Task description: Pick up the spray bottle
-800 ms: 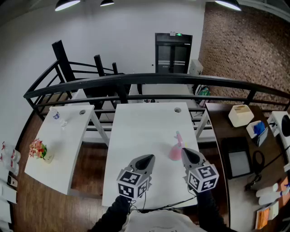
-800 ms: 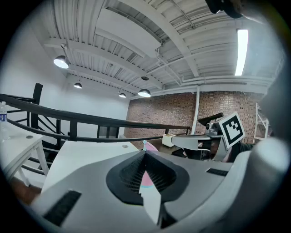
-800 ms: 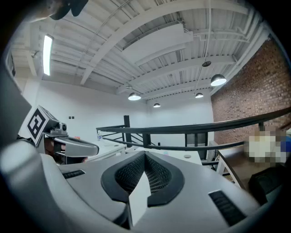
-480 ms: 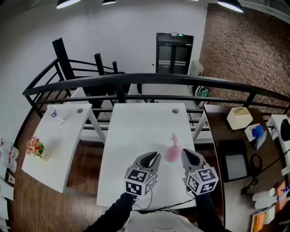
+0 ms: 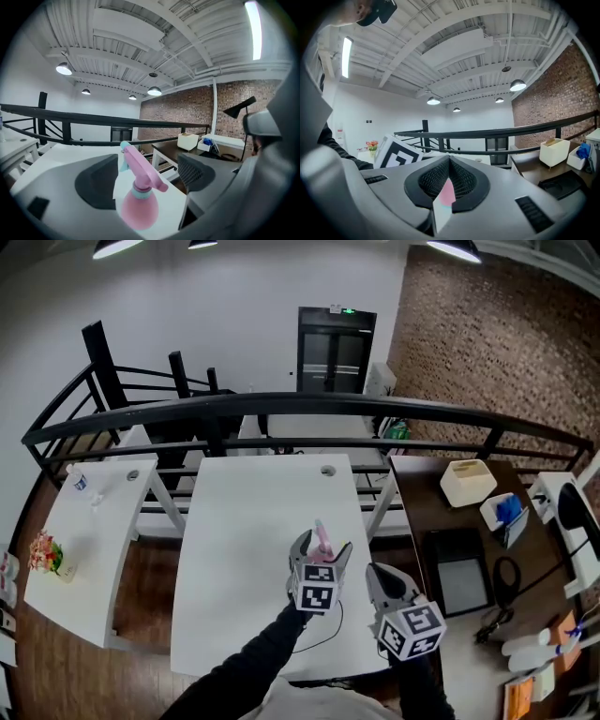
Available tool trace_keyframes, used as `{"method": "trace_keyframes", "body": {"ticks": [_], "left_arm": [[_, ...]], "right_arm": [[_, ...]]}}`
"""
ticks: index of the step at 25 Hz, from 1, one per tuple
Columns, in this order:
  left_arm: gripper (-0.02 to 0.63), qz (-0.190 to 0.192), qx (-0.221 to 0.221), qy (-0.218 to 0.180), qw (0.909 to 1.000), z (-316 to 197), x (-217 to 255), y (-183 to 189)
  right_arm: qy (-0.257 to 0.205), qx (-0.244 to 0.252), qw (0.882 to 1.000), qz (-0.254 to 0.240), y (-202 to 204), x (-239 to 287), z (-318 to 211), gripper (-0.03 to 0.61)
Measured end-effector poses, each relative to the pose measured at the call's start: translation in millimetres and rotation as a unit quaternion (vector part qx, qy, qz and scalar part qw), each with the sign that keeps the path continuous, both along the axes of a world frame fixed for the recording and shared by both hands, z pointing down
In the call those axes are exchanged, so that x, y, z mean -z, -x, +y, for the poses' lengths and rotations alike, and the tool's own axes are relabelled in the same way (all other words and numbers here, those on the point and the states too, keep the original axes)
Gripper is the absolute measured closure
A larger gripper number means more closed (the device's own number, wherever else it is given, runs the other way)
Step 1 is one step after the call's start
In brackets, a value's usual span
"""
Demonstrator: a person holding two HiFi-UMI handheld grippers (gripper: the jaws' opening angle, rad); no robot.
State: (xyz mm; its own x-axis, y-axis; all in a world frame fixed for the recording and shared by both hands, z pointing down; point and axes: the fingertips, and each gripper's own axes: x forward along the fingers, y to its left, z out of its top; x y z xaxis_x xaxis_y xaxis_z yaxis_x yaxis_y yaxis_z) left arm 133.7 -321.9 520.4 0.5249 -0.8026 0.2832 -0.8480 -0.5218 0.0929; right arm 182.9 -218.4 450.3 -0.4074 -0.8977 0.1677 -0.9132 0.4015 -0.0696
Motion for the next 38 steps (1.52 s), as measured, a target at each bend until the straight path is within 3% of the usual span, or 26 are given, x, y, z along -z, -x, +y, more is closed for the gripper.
{"method": "trace_keyframes", "body": {"ticks": [7, 9, 11, 12, 18, 26, 38], "left_arm": [[0.247, -0.040, 0.055, -0.004, 0.9976, -32.3, -15.6, -6.0], [0.321, -0.051, 0.066, -0.010, 0.9965, -35.5, -17.1, -3.1], [0.495, -0.054, 0.065, -0.014, 0.9963, -36.8, -16.4, 0.6], [0.540, -0.055, 0.059, -0.017, 0.9966, -37.0, -15.8, 1.5], [0.543, -0.056, 0.021, -0.037, 0.9975, -28.6, -2.6, 13.5], [0.543, -0.037, -0.018, -0.079, 0.9960, 19.2, 55.2, 65.6], [0.543, 0.043, -0.052, -0.115, 0.9911, 86.1, 135.9, 159.5]], "right_arm": [[0.008, -0.011, 1.000, 0.003, -22.0, -5.7, 1.1, 0.594], [0.007, -0.014, 1.000, 0.003, -26.5, -6.7, 0.9, 0.594], [0.008, -0.018, 1.000, 0.004, -29.1, -7.7, 1.0, 0.594], [0.009, -0.020, 1.000, 0.005, -29.4, -8.3, 0.9, 0.594], [0.012, -0.015, 1.000, 0.002, -13.9, -11.0, -3.1, 0.594], [-0.005, 0.000, 1.000, -0.012, 26.6, 1.7, -3.2, 0.594], [-0.056, 0.042, 0.997, -0.031, 81.5, 45.3, -2.5, 0.594]]}}
